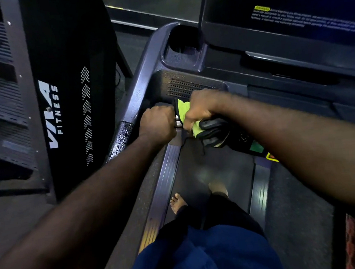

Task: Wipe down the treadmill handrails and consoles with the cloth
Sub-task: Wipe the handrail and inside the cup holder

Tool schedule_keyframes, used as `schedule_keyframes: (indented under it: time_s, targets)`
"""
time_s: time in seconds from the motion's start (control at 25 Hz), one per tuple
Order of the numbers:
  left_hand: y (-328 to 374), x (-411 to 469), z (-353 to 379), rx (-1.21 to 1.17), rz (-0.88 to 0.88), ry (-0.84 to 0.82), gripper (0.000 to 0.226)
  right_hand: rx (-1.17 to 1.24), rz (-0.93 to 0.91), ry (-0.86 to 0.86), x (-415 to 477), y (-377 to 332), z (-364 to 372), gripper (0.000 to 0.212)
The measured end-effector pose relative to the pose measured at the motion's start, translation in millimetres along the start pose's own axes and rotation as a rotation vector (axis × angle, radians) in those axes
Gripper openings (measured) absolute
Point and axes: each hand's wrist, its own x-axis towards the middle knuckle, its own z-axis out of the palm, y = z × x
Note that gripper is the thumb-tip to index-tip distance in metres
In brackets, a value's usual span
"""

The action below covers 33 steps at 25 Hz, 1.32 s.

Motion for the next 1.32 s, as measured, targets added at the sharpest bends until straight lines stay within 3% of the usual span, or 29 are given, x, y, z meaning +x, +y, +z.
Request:
schedule_keyframes:
  time_s: [0.04,0.16,0.2,0.28,0.36,0.4,0.44,0.52,0.6,0.64,0.72,0.84,0.88,0.92,1.0,1.16,1.24,1.32]
  targets:
    - [0.4,-0.6,-0.4,-0.010,-0.005,0.000,0.022,-0.001,-0.015,0.063,-4.3,1.4,6.3,0.048]
    - [0.3,-1.1,-1.8,-0.064,-0.007,-0.017,0.024,-0.367,-0.115,0.568,-39.2,12.7,65.3,0.054]
    - [-0.3,-0.1,-2.4,-0.085,-0.011,-0.038,0.027,-0.411,-0.138,0.614,-40.2,13.1,69.4,0.053]
    - [-3.6,1.0,-2.4,-0.131,0.000,-0.089,0.038,-0.285,-0.116,0.386,-23.8,7.3,34.7,0.041]
    - [-7.1,-3.9,-4.8,-0.178,0.023,-0.151,0.057,-0.079,0.010,0.060,-7.2,0.2,5.4,0.047]
    - [-9.5,-10.7,-9.7,-0.224,0.028,-0.188,0.068,-0.049,0.035,0.005,-7.3,-0.1,2.7,0.051]
    - [-14.1,-17.1,-16.5,-0.283,0.041,-0.182,0.072,-0.055,0.010,0.070,-10.8,3.4,8.9,0.054]
    - [-30.1,-32.7,-31.6,-0.379,0.077,0.001,0.053,-0.010,-0.155,0.474,-40.3,8.7,44.5,0.065]
    - [-47.6,-49.4,-45.1,-0.445,0.054,0.190,0.028,0.364,-0.309,0.747,-82.6,15.0,97.0,0.076]
    - [-53.1,-55.9,-50.5,-0.471,0.038,0.230,0.017,0.622,-0.308,0.789,-98.3,15.8,122.1,0.074]
    - [-58.8,-59.7,-52.0,-0.459,0.042,0.234,0.005,1.214,-0.099,0.711,-113.9,12.8,168.0,0.054]
    - [-56.4,-59.5,-45.4,-0.403,0.121,0.179,0.012,2.157,0.331,0.129,-103.5,-6.3,177.7,0.024]
    - [-55.8,-60.9,-44.2,-0.408,0.151,0.169,0.017,2.327,0.315,0.010,-92.2,-11.0,167.6,0.021]
    - [-55.6,-63.3,-43.6,-0.438,0.158,0.183,0.019,2.435,0.210,0.010,-79.0,-16.9,152.0,0.020]
    - [-58.4,-71.7,-45.3,-0.510,0.123,0.296,0.014,2.532,-0.014,0.078,-52.0,-39.8,120.2,0.024]
    - [-75.5,-89.8,-54.5,-0.536,0.001,0.431,0.011,2.406,-0.019,-0.115,-23.6,-101.2,107.9,0.075]
    - [-80.9,-93.4,-57.4,-0.580,-0.030,0.387,0.010,2.364,0.023,-0.119,-31.3,-93.0,108.0,0.062]
    - [-78.7,-98.6,-58.8,-0.677,-0.038,0.354,0.010,2.392,0.190,-0.112,-28.6,-65.9,101.0,0.038]
